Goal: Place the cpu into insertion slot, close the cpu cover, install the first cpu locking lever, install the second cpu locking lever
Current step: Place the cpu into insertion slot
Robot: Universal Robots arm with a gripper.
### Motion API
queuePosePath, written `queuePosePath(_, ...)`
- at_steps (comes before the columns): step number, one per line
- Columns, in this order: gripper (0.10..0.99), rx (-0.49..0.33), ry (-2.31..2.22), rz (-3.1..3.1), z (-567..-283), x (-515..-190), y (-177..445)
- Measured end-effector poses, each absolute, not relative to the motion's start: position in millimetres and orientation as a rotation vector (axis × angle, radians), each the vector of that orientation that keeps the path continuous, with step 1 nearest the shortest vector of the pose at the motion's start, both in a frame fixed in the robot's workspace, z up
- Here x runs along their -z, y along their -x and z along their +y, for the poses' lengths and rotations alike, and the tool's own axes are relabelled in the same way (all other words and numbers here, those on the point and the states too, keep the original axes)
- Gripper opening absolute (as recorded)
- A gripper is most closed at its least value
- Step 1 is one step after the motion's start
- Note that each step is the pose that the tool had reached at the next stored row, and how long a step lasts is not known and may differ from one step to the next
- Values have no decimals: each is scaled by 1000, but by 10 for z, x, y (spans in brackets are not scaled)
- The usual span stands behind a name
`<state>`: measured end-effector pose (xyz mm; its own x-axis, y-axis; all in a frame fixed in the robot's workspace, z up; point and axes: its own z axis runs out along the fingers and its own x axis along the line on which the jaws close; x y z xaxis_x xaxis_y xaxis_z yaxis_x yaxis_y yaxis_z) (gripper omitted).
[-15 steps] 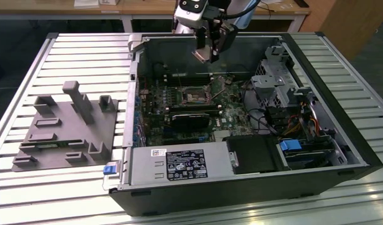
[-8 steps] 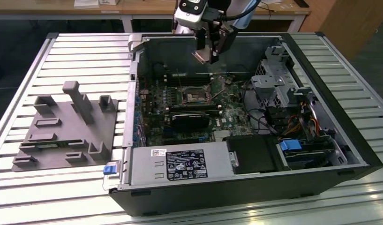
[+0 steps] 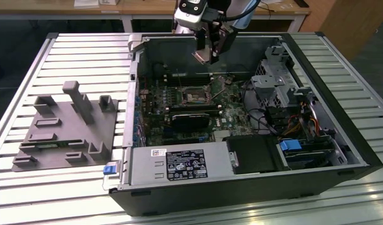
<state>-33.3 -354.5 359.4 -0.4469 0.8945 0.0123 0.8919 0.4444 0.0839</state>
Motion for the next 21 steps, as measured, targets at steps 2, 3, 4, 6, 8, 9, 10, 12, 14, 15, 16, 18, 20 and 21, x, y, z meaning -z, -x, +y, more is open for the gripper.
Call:
queuePosePath(2, 541, -121, -1635, 2640, -3544, -3592, 333)
queuePosePath(3, 541, -121, -1636, 2640, -3544, -3592, 333)
queuePosePath(4, 541, -121, -1637, 2639, -3544, -3591, 333)
queuePosePath(6, 541, -121, -1638, 2638, -3544, -3589, 333)
queuePosePath(8, 541, -121, -1639, 2638, -3544, -3588, 333)
queuePosePath(9, 541, -121, -1640, 2637, -3544, -3585, 333)
queuePosePath(10, 541, -121, -1641, 2637, -3544, -3585, 333)
queuePosePath(12, 541, -121, -1645, 2634, -3544, -3580, 333)
queuePosePath(14, 541, -121, -1646, 2633, -3544, -3579, 333)
queuePosePath(15, 541, -121, -1646, 2633, -3545, -3579, 333)
queuePosePath(16, 541, -121, -1647, 2633, -3544, -3578, 333)
queuePosePath(18, 541, -121, -1648, 2632, -3544, -3577, 333)
queuePosePath(20, 541, -121, -1649, 2631, -3544, -3576, 333)
queuePosePath(21, 541, -121, -1652, 2629, -3545, -3573, 333)
